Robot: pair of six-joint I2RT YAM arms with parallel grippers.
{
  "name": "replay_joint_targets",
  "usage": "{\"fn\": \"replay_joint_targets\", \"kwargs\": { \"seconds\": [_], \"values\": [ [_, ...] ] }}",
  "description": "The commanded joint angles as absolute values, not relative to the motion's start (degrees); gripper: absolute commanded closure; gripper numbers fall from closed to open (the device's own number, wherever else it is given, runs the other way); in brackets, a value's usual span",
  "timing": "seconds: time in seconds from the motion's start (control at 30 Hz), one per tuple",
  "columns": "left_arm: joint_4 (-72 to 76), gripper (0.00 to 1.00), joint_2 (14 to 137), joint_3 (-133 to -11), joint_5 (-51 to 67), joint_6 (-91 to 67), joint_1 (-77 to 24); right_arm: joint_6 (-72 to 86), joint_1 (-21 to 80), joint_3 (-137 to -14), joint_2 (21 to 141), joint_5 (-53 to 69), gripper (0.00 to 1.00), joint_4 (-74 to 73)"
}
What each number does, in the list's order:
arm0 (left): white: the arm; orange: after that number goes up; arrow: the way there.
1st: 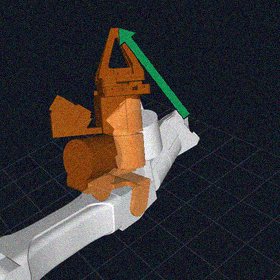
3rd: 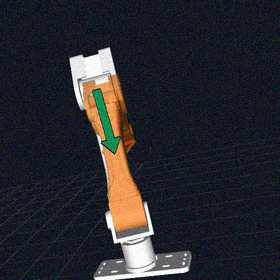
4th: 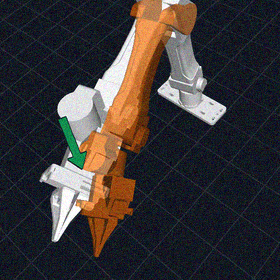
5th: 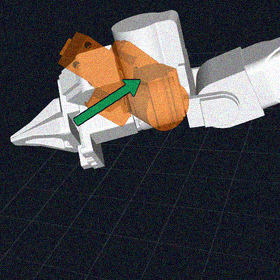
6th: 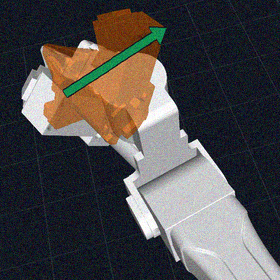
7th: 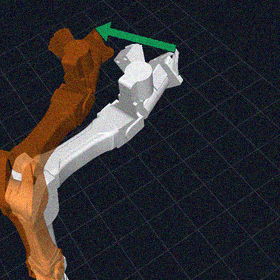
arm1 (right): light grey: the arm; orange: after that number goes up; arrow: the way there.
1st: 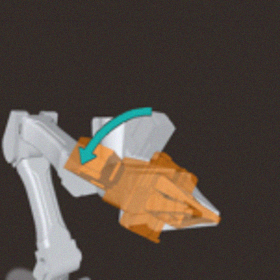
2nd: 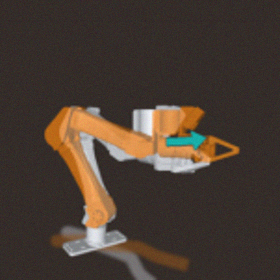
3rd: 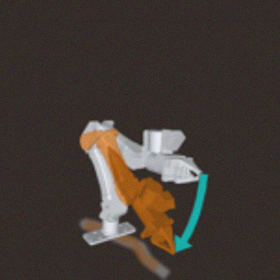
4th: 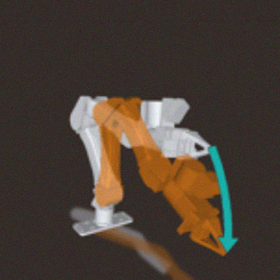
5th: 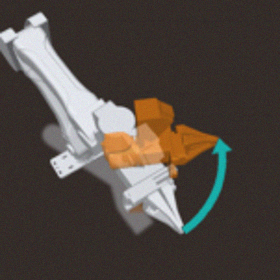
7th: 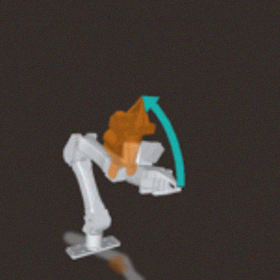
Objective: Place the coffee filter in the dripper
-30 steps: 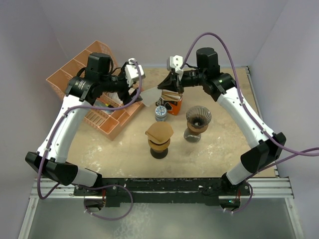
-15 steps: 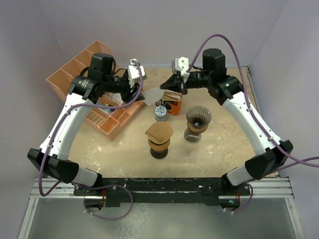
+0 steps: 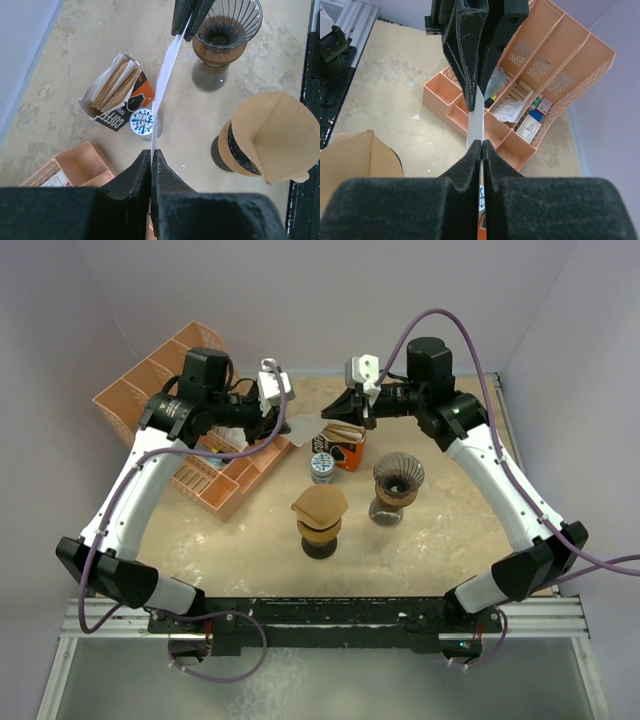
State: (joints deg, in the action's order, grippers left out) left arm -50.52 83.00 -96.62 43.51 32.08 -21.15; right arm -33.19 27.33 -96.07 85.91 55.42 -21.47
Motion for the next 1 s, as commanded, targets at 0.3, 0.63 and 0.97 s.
{"fn": "replay_joint_targets", "kwargs": {
  "seconds": [0.3, 0.63, 0.97],
  "values": [
    [-44.4, 1.00, 71.2, -89.0, 51.2, 30.2, -15.3, -24.5, 27.3, -87.9, 78.6, 55.0, 0.47, -5.4],
    [-29.2, 1.00, 67.2, -84.3, 58.8, 12.6, -9.8, -14.8, 27.3, -86.9, 78.5, 52.0, 0.35, 5.4],
    [-22.1, 1.00, 68.9, -81.1, 67.8, 6.5, -9.5, -12.2, 27.3, -82.1, 77.8, 52.3, 0.35, 13.0]
  ]
}}
